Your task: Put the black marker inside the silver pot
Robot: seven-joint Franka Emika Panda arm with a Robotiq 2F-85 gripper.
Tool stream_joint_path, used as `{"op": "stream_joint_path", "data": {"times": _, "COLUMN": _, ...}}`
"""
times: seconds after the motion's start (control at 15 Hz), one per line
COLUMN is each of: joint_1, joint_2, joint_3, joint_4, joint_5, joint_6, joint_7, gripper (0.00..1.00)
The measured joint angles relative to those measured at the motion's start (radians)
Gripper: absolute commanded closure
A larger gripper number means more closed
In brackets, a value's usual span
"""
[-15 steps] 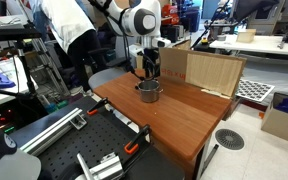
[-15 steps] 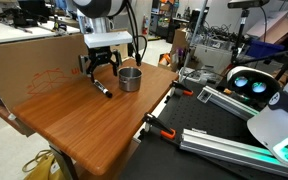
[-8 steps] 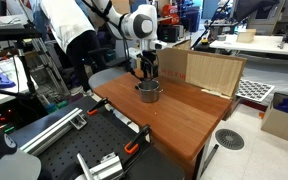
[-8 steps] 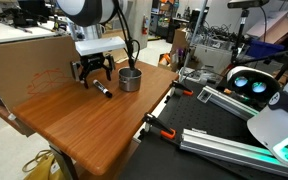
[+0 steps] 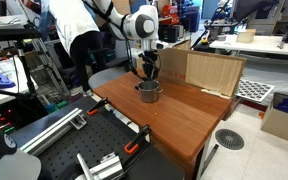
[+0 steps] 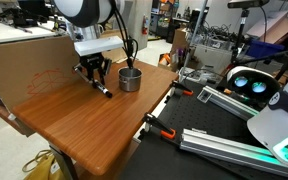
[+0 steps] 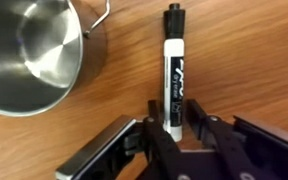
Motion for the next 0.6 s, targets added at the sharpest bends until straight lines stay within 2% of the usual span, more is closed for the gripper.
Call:
{"op": "stream_joint_path", "data": {"times": 0.07, "joint_1": 0.000, "joint_2": 0.001, "joint_3": -0.002, "joint_4": 0.003, "joint_5": 0.000, "joint_6": -0.004, "joint_7": 0.000, "gripper": 1.00}}
{"op": "stream_joint_path", "data": {"times": 0.2, "joint_1": 0.000, "joint_2": 0.003, "joint_3": -0.005, "joint_4": 0.007, "joint_5": -0.002, "joint_6": -0.009, "joint_7": 0.000, "gripper": 0.95}}
{"op": "stream_joint_path", "data": {"times": 0.6, "joint_1": 0.000, "joint_2": 0.005, "joint_3": -0.008, "joint_4": 0.016, "joint_5": -0.003, "joint_6": -0.021, "joint_7": -0.001, "gripper": 0.95}}
